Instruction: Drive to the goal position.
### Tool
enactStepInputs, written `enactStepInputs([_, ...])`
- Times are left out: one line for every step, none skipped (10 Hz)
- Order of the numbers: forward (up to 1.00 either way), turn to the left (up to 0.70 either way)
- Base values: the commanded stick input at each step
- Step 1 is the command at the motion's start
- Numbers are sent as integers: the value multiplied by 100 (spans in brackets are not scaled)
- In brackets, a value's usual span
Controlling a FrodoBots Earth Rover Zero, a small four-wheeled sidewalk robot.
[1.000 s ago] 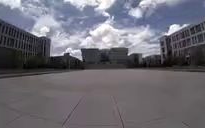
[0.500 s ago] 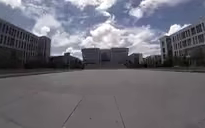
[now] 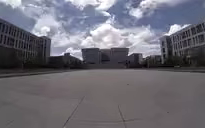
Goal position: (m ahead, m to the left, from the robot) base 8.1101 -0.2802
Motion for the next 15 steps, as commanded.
enactStepInputs([70, 2])
enactStepInputs([70, -4])
enactStepInputs([70, -4])
enactStepInputs([70, -1])
enactStepInputs([70, -2])
enactStepInputs([70, -24])
enactStepInputs([70, -23])
enactStepInputs([70, 0])
enactStepInputs([70, 5])
enactStepInputs([70, 1])
enactStepInputs([70, 0])
enactStepInputs([70, 0])
enactStepInputs([70, 8])
enactStepInputs([70, 12])
enactStepInputs([70, 2])
